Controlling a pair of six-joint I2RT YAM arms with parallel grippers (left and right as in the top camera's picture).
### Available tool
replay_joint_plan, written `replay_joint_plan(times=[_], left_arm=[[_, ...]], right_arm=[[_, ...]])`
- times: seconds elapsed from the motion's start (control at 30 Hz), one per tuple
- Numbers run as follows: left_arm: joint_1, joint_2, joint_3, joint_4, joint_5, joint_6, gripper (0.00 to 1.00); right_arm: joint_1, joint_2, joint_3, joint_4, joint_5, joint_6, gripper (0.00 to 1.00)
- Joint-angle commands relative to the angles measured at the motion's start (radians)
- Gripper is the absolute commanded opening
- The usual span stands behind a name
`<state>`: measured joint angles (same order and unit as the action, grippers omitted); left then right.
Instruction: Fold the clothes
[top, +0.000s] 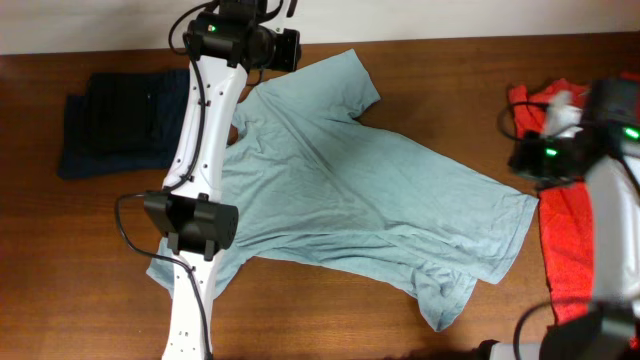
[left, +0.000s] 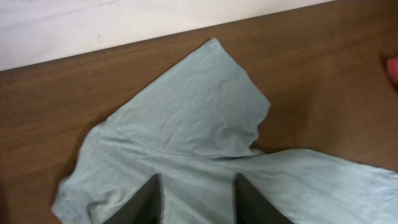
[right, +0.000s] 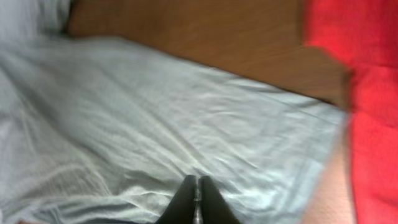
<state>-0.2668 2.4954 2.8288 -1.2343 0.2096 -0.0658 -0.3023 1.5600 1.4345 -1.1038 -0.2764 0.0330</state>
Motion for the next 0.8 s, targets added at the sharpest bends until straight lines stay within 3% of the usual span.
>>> replay_joint_plan(times=[0.0, 0.03, 0.37, 0.77], left_arm=[[0.006, 0.003, -0.013, 0.002, -0.008, 0.014, 0.8], [0.006, 0.003, -0.013, 0.002, -0.008, 0.014, 0.99], [0.006, 0.003, -0.013, 0.002, -0.008, 0.014, 0.99], [0.006, 0.003, -0.013, 0.002, -0.008, 0.014, 0.99]], right_arm=[[0.089, 0.124, 0.009, 0.031, -0.023, -0.041, 0.04], [0.105, 0.152, 0.009, 0.046, -0.023, -0.041, 0.04], [0.245, 0.438, 0.009, 0.198, 0.114, -0.036, 0.04], [0.251, 0.571, 0.009, 0.264, 0.168, 0.03, 0.04]])
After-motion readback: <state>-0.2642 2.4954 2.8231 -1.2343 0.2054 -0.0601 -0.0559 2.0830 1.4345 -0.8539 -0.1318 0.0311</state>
